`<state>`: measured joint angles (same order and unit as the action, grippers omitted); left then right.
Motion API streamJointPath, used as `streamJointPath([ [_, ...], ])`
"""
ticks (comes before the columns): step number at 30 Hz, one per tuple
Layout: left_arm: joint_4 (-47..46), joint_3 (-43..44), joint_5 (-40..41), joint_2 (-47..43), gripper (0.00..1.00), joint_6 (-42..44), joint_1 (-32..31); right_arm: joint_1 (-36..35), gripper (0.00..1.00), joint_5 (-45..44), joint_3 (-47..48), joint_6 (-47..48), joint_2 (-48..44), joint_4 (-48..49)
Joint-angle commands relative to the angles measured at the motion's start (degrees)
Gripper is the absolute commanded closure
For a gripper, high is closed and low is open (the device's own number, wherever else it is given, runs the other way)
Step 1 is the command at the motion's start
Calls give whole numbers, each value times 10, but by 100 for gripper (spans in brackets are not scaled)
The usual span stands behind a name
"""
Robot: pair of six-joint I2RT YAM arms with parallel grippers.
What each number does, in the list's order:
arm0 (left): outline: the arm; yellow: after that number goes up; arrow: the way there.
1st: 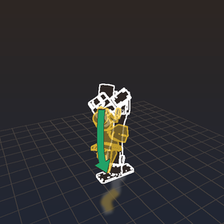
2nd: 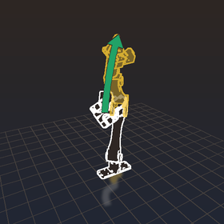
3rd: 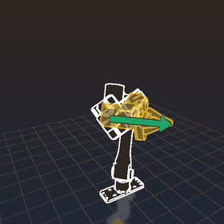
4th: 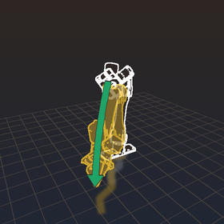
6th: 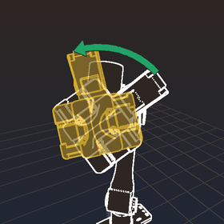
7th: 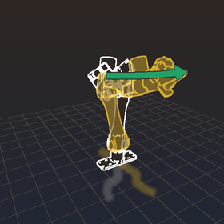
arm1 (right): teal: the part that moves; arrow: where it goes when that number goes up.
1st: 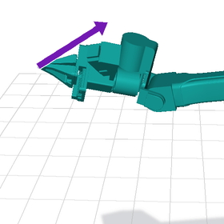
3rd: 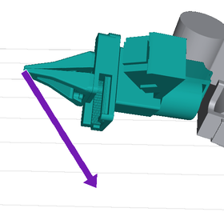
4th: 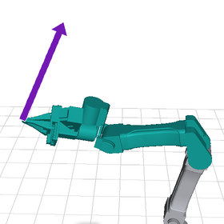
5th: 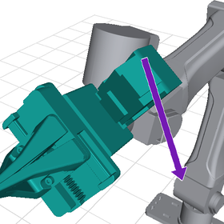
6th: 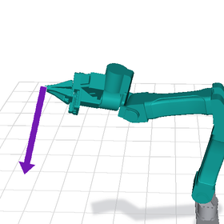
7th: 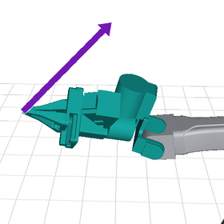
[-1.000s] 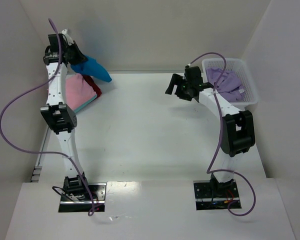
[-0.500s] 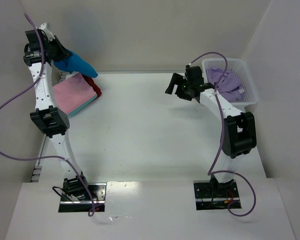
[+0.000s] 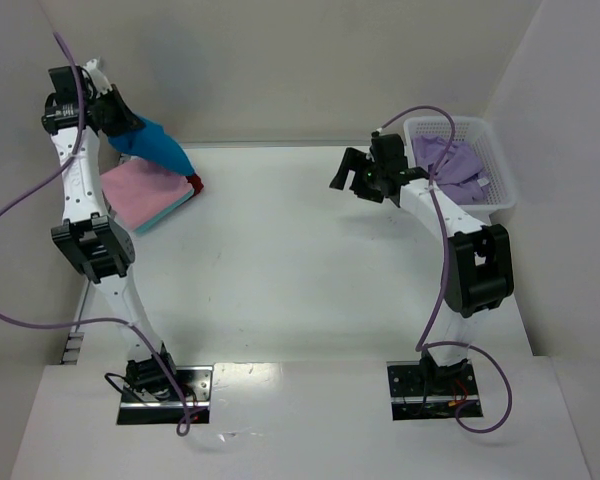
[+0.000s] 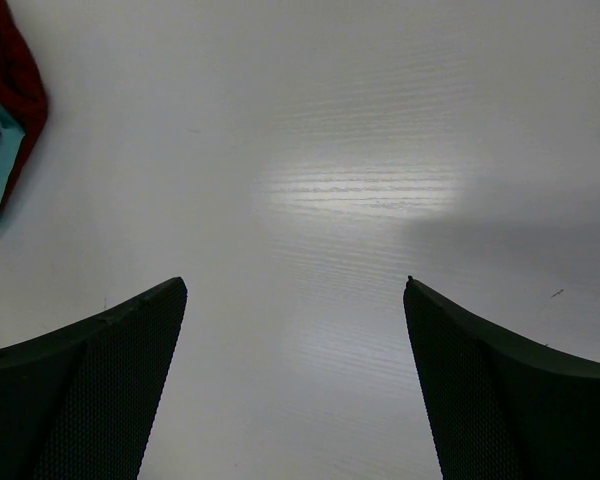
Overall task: Fold and stack the t-shirts
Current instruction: Put the neatly folded tshirt into the corner of the board with the left arm
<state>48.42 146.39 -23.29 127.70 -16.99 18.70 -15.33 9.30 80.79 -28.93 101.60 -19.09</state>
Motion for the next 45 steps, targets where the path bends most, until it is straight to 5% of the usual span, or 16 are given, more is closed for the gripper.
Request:
streamJointPath([
  [1,-11,-57,16,-68,100,27,4,4,6,3,-10,-2,-35,31],
  [13,-151,-426,11,-222,100,-1,46,4,6,19,-5,-2,-23,31],
  [31,-208,-604,-33,-255,91,-12,92,4,4,25,-4,14,-6,25],
  [35,-214,-604,1,-255,77,-18,92,4,4,25,-4,14,-6,25],
  [37,-214,-604,14,-255,61,-18,92,4,4,25,-4,14,-6,25],
  [40,-214,-610,20,-255,56,-18,92,4,4,19,-9,14,-11,25],
  [45,-221,-610,5,-243,27,-18,92,4,4,19,-15,8,-17,30],
])
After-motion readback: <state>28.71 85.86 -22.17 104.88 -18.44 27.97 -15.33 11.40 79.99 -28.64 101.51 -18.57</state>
